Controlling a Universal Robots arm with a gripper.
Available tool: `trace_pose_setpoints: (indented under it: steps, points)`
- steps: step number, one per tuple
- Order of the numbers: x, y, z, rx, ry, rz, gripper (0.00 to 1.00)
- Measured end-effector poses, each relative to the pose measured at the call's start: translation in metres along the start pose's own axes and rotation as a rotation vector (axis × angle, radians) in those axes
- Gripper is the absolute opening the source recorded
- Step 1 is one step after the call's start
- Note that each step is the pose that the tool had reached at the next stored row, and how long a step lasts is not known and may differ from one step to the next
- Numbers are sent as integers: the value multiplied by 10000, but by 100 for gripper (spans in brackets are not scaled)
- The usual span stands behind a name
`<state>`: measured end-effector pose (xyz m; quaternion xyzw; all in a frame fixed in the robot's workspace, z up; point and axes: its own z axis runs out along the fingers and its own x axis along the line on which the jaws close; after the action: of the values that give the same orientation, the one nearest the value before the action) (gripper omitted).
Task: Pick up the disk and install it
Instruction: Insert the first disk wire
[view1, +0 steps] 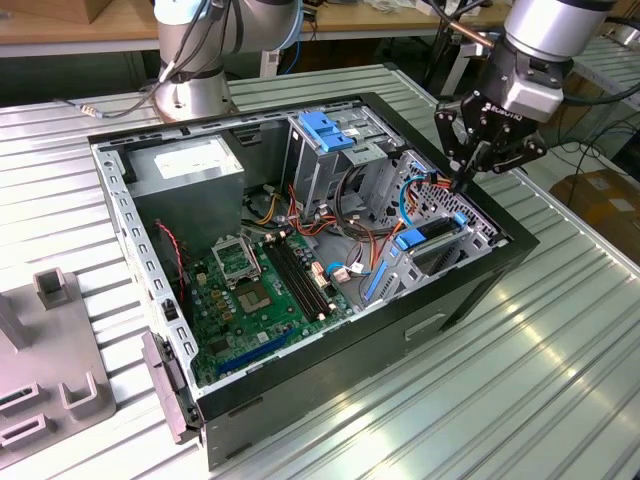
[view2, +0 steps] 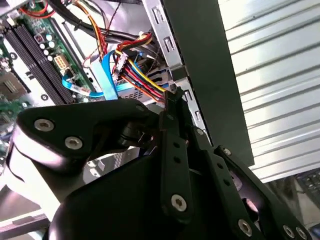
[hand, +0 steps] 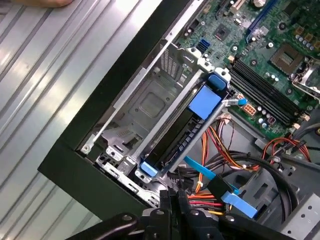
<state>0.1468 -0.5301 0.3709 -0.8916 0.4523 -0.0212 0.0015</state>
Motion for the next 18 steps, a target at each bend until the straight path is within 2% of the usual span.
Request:
trace_pose_setpoints:
  steps: [1, 7, 8, 11, 16, 17, 18]
  points:
    - [0, 0, 4, -17, 10, 467, 17]
    - [-1, 0, 16, -63, 38, 1753, 17]
    - [-1, 1, 18, -67, 40, 1851, 17]
    - [-63, 85, 21, -69, 42, 1889, 17]
    - [-64, 86, 37, -100, 60, 2739, 17]
    - [-64, 86, 44, -111, 66, 3030, 17]
    - [-61, 83, 48, -114, 68, 3126, 17]
